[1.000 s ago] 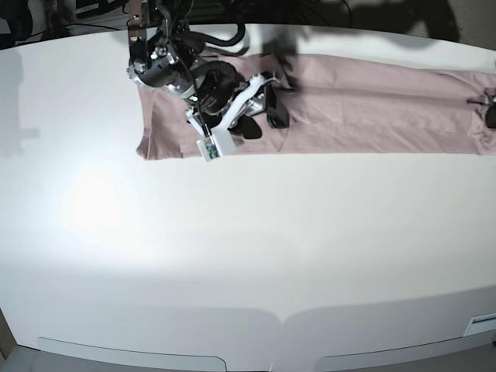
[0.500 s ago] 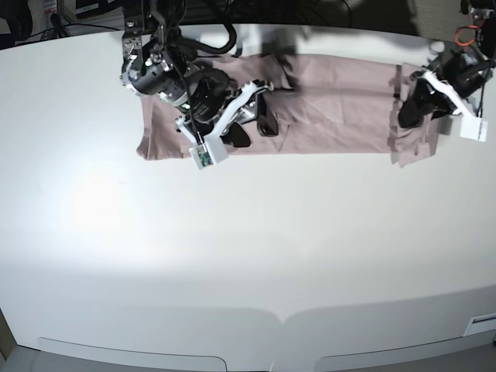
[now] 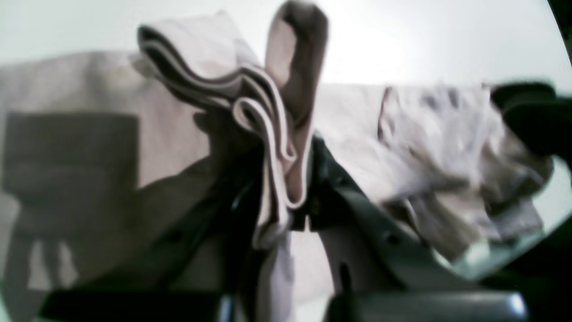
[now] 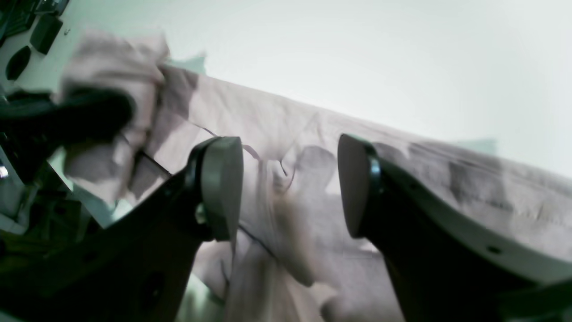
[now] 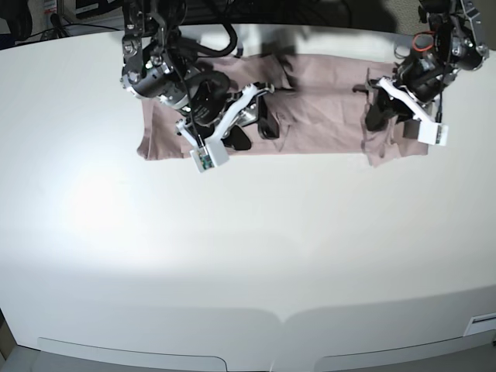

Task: Fold the T-shirt properly
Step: 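Pinch the strip's end with the right gripper and adjust the left gripper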

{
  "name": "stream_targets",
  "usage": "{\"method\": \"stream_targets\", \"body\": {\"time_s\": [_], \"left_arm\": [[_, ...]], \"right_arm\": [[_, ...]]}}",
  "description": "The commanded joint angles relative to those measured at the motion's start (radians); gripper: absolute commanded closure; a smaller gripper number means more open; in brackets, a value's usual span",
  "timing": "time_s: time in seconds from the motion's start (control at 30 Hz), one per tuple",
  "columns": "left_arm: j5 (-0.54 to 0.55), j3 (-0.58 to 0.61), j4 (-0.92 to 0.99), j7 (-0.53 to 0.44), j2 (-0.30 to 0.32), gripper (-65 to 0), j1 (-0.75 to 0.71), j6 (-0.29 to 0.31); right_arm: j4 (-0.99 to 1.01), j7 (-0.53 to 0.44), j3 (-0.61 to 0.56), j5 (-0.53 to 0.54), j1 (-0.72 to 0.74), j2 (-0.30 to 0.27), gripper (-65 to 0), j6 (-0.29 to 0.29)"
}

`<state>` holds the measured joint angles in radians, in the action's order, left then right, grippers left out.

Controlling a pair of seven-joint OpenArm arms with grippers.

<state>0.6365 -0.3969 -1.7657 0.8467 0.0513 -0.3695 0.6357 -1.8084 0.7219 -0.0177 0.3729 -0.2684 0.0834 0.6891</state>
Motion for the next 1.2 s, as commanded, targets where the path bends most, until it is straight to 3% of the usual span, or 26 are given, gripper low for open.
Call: {"method": "stream_targets", "body": {"time_s": [0.0, 0.07, 0.23, 0.33, 0.53, 0.67, 0.9, 1.0, 1.17], "left_arm": [[0.024, 0.018, -0.017, -0.009, 0.005, 0.0, 0.003, 0.017], [0.013, 0.06, -0.017, -0.008, 0.005, -3.2, 0.003, 0.019], [-0.038, 0.174, -0.017, -0.049, 0.005, -28.2, 0.004, 0.019], [-0.045, 0.22, -0.017, -0.067, 0.005, -35.0, 0.014, 0.019], [-0.043, 0.228, -0.018, -0.061, 0.005, -35.7, 0.057, 0.019], [-0.043, 0.226, -0.039, -0.058, 0.055, -35.6, 0.076, 0.019], [-0.042, 0.113, -0.078, -0.117, 0.188, -35.6, 0.069, -0.031], [-0.043, 0.025, -0.078, -0.131, 0.202, -35.6, 0.067, -0.031], [-0.043, -0.091, -0.078, -0.129, 0.201, -35.6, 0.066, -0.03]], "right_arm": [[-0.018, -0.024, -0.002, 0.023, 0.013, 0.002, -33.8, 0.009], [-0.018, -0.023, -0.002, 0.024, 0.023, 0.002, -33.8, 0.009], [-0.018, -0.019, -0.002, 0.026, 0.036, 0.002, -33.8, 0.009], [-0.018, -0.016, -0.002, 0.026, 0.036, 0.002, -33.8, 0.009], [-0.018, -0.013, -0.002, 0.027, 0.036, 0.002, -33.8, 0.009], [-0.026, 0.024, -0.001, 0.098, 0.036, -0.01, -33.8, 0.009], [-0.243, 0.256, 0.037, 0.26, 0.036, -0.128, -33.8, 0.0], [-0.292, 0.338, 0.111, 0.313, 0.029, -0.18, -33.8, -0.037], [-0.291, 0.357, 0.278, 0.372, -0.039, -0.251, -33.8, -0.048]]}}
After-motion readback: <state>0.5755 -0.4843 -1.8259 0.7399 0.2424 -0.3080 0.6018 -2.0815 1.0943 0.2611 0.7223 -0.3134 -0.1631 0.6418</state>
